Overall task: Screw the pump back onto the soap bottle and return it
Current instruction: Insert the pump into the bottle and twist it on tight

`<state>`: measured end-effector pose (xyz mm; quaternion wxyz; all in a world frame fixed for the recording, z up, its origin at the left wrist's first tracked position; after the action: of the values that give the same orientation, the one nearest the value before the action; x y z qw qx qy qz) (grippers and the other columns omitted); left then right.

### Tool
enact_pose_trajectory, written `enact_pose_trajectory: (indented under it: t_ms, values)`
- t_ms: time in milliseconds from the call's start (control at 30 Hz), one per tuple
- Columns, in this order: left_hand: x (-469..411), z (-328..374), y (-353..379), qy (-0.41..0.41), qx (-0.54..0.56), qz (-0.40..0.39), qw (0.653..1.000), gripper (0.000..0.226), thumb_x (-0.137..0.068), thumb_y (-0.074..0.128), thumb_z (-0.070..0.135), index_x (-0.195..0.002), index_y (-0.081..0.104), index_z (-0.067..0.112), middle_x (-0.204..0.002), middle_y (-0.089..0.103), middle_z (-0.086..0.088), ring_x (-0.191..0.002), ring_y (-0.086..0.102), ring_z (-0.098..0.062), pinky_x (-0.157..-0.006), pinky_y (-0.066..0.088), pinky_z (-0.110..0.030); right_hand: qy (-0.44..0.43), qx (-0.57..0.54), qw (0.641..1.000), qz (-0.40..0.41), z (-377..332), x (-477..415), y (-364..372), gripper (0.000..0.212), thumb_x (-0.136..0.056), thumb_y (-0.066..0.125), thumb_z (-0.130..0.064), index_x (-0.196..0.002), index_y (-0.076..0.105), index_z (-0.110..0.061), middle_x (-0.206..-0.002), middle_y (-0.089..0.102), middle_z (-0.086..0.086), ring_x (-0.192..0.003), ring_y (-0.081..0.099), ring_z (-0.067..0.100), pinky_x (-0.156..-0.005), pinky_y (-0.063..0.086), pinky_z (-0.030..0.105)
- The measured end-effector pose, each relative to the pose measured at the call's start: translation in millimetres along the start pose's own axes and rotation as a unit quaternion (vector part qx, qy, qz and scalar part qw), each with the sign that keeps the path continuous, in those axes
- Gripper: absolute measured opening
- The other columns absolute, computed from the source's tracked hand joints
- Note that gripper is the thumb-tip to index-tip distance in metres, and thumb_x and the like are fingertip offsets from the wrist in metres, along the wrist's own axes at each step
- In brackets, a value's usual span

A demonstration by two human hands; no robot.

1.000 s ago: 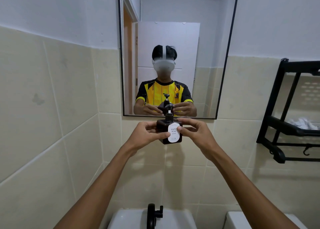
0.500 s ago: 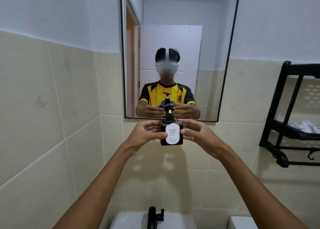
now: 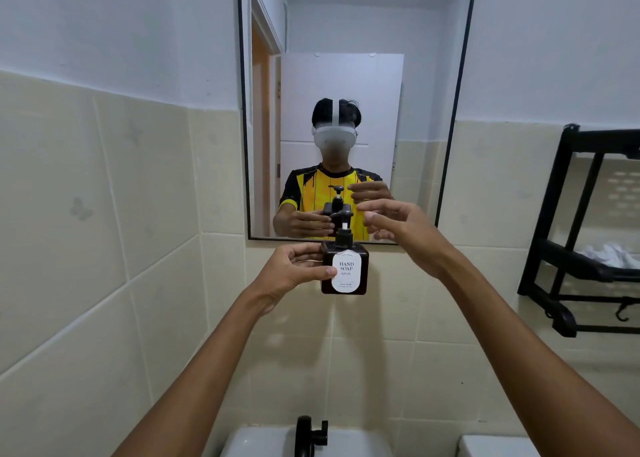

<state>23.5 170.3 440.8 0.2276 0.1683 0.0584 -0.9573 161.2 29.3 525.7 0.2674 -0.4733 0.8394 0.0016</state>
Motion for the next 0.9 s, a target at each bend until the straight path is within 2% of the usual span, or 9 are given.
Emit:
enact_pose_trajectory:
  t_ms: [100, 200, 267, 367, 500, 600, 700, 833, 900]
  values:
    - [-1, 1, 6, -0.001, -0.001, -0.009, 1.000, 0.041, -0.077, 0.085, 0.001, -0.111, 0.077, 0.021, -0.104, 0.083, 0.000, -0.098, 0.079, -0.009, -0.076, 0.060, -0.017, -0.029, 0.093, 0.995, -0.031, -17, -5, 8, 0.021, -0.094, 0.070, -0.027, -0.112, 0.077, -0.019, -0.104, 0.075, 0.008, -0.075, 0.062, -0.003, -0.068, 0.049, 0.023]
    - [0, 2, 10, -0.003, -0.004, -0.015, 1.000, 0.040, -0.077, 0.087, 0.003, -0.109, 0.077, 0.024, -0.103, 0.084, 0.002, -0.097, 0.079, -0.008, -0.074, 0.059, -0.016, -0.051, 0.122, 0.990, -0.043, -26, -6, 12, 0.020, -0.093, 0.071, -0.026, -0.110, 0.078, -0.016, -0.088, 0.073, 0.002, -0.068, 0.059, -0.008, -0.060, 0.047, 0.010]
    - [1, 4, 12, -0.003, -0.007, -0.015, 1.000, 0.040, -0.073, 0.087, 0.010, -0.108, 0.078, 0.026, -0.103, 0.084, 0.003, -0.097, 0.079, -0.008, -0.073, 0.060, -0.017, -0.056, 0.132, 0.989, -0.042, -27, -8, 12, 0.020, -0.093, 0.072, -0.024, -0.108, 0.079, -0.014, -0.088, 0.073, -0.004, -0.068, 0.057, -0.009, -0.059, 0.047, 0.009]
    - [1, 4, 13, -0.004, -0.007, -0.018, 1.000, 0.041, -0.070, 0.088, 0.016, -0.108, 0.078, 0.028, -0.105, 0.083, 0.003, -0.099, 0.079, -0.009, -0.073, 0.060, -0.018, -0.057, 0.122, 0.990, -0.043, -26, -8, 12, 0.021, -0.093, 0.072, -0.022, -0.108, 0.078, -0.010, -0.098, 0.074, 0.007, -0.069, 0.058, -0.009, -0.060, 0.047, 0.008]
    - [3, 7, 15, -0.002, -0.003, -0.026, 1.000, 0.040, -0.062, 0.091, 0.027, -0.100, 0.082, 0.033, -0.104, 0.084, 0.004, -0.098, 0.079, -0.008, -0.072, 0.060, -0.017, -0.057, 0.112, 0.990, -0.059, -25, -8, 13, 0.022, -0.096, 0.068, -0.015, -0.113, 0.076, -0.005, -0.103, 0.072, 0.005, -0.076, 0.062, -0.009, -0.063, 0.049, 0.008]
    - [4, 9, 15, 0.000, 0.001, -0.030, 1.000, 0.039, -0.062, 0.090, 0.029, -0.099, 0.083, 0.036, -0.103, 0.084, 0.005, -0.097, 0.079, -0.007, -0.071, 0.059, -0.016, -0.057, 0.108, 0.989, -0.080, -27, -8, 14, 0.023, -0.098, 0.063, -0.010, -0.117, 0.073, -0.002, -0.098, 0.074, -0.007, -0.079, 0.064, -0.010, -0.066, 0.049, 0.007]
    - [4, 10, 14, 0.003, -0.004, -0.029, 1.000, 0.042, -0.062, 0.091, 0.030, -0.102, 0.081, 0.033, -0.105, 0.083, 0.004, -0.098, 0.079, -0.008, -0.072, 0.060, -0.017, -0.054, 0.114, 0.987, -0.097, -28, -8, 16, 0.025, -0.100, 0.060, -0.010, -0.121, 0.071, -0.002, -0.105, 0.074, -0.011, -0.085, 0.066, -0.012, -0.068, 0.050, 0.006]
    - [5, 10, 12, 0.004, -0.006, -0.029, 1.000, 0.040, -0.063, 0.090, 0.030, -0.101, 0.082, 0.036, -0.106, 0.083, 0.004, -0.100, 0.079, -0.009, -0.073, 0.060, -0.017, -0.056, 0.133, 0.983, -0.116, -30, -8, 20, 0.026, -0.102, 0.057, -0.010, -0.123, 0.070, -0.002, -0.092, 0.074, -0.027, -0.082, 0.063, -0.016, -0.068, 0.050, 0.006]
    - [6, 10, 11, 0.003, -0.007, -0.028, 1.000, 0.040, -0.063, 0.090, 0.031, -0.101, 0.082, 0.038, -0.106, 0.083, 0.004, -0.101, 0.078, -0.009, -0.073, 0.060, -0.018, -0.054, 0.135, 0.982, -0.117, -30, -8, 21, 0.025, -0.102, 0.056, -0.010, -0.122, 0.071, -0.005, -0.094, 0.075, -0.027, -0.084, 0.063, -0.015, -0.068, 0.050, 0.006]
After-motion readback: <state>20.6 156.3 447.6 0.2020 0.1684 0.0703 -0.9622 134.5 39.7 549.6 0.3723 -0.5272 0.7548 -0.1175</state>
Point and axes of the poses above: each hand's wrist, its own x-axis away from the middle knuckle, its own y-axis out of the palm, z = x × y, the point moved 9 cm from there along -x, towards the middle knuckle
